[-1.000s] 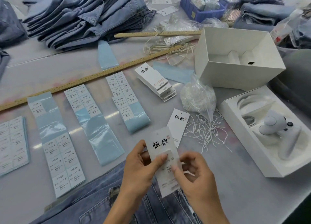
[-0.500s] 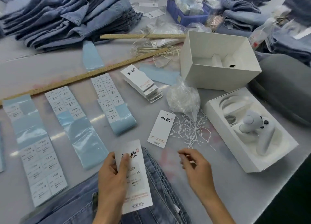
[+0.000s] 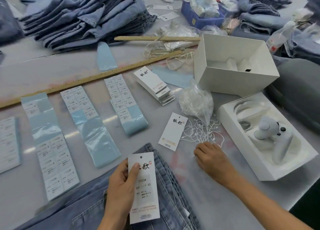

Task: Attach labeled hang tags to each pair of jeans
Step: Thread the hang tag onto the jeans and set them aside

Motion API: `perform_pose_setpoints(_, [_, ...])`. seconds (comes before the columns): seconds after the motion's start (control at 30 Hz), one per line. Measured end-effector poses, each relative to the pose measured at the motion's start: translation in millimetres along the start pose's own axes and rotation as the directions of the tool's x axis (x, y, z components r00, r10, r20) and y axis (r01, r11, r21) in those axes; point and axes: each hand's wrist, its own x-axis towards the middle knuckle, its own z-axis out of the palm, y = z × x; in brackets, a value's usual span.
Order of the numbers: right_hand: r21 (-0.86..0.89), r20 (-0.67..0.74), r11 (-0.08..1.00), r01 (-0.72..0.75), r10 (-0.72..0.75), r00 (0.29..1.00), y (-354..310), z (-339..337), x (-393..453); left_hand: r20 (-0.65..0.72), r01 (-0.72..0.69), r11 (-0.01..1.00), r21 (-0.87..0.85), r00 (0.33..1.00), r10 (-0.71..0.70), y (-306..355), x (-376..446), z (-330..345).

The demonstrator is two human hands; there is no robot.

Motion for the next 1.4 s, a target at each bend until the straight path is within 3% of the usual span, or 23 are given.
perform_pose_setpoints(0.07, [0.135, 0.051, 0.975, -0.178, 0.173, 0.984, -10.2, -5.8, 11.7, -0.022, -0.007, 1.0, -0.019, 1.0, 0.007, -2.1, 1.0, -1.4])
perform_pose_setpoints(0.1, [0.308, 0.116, 0.892, -0.331, 0.31, 0.944, -15.9, -12.9, 18.2, -0.03, -0.01, 1.0, -0.029, 1.0, 0.009, -2.3, 0.6, -2.2])
perform_pose_setpoints(0.17, [0.671, 0.311, 0.488, -0.558, 0.498, 0.81, -25.0, -28.7, 29.7, -0.035, -0.008, 0.999, -0.049, 0.999, 0.006, -1.1, -1.5, -3.6])
perform_pose_setpoints(0.2, [0.781, 0.37, 0.282, -0.557, 0.508, 0.777, -32.2, -37.8, 34.9, -0.038, -0.01, 0.998, -0.056, 0.999, 0.008, -0.3, -2.9, -4.1])
perform_pose_setpoints(0.27, [0.872, 0.388, 0.1, -0.48, 0.457, 0.8, -50.5, -56.5, 41.8, -0.039, -0.02, 0.998, -0.054, 0.999, 0.018, 1.3, -6.2, -4.0])
perform_pose_setpoints(0.33, [0.912, 0.348, 0.093, -0.399, 0.341, 0.874, -76.2, -73.9, 46.4, -0.019, -0.033, 0.999, -0.034, 0.999, 0.032, 5.0, -9.6, -2.7])
perform_pose_setpoints(0.47, [0.881, 0.23, 0.359, -0.308, 0.244, 0.942, -121.8, -85.0, 56.3, 0.03, -0.11, 0.993, 0.051, 0.994, 0.108, 8.2, -15.2, -2.5])
perform_pose_setpoints(0.53, [0.878, 0.172, 0.398, -0.265, 0.254, 0.952, -135.6, -85.2, 60.9, 0.048, -0.128, 0.989, 0.073, 0.991, 0.125, 7.3, -16.1, -3.7])
perform_pose_setpoints(0.7, [0.918, 0.189, 0.262, -0.298, 0.372, 0.909, -154.8, -86.4, 65.5, 0.07, -0.128, 0.992, 0.008, 0.989, 0.127, 7.4, -17.5, -6.0])
perform_pose_setpoints(0.9, [0.919, 0.241, 0.185, -0.349, 0.436, 0.867, -173.3, -82.5, 69.2, 0.098, -0.128, 0.991, -0.045, 0.986, 0.131, 7.5, -16.0, -6.4])
perform_pose_setpoints(1.27, [0.909, 0.193, 0.248, -0.334, 0.459, 0.867, -179.3, -72.5, 66.3, 0.173, -0.154, 0.988, -0.028, 0.972, 0.157, 4.7, -16.1, -17.1])
perform_pose_setpoints(1.4, [0.912, 0.207, 0.23, -0.34, 0.456, 0.865, -179.3, -70.5, 65.3, 0.228, -0.069, 0.997, -0.026, 0.971, 0.073, 8.9, -18.6, -24.8])
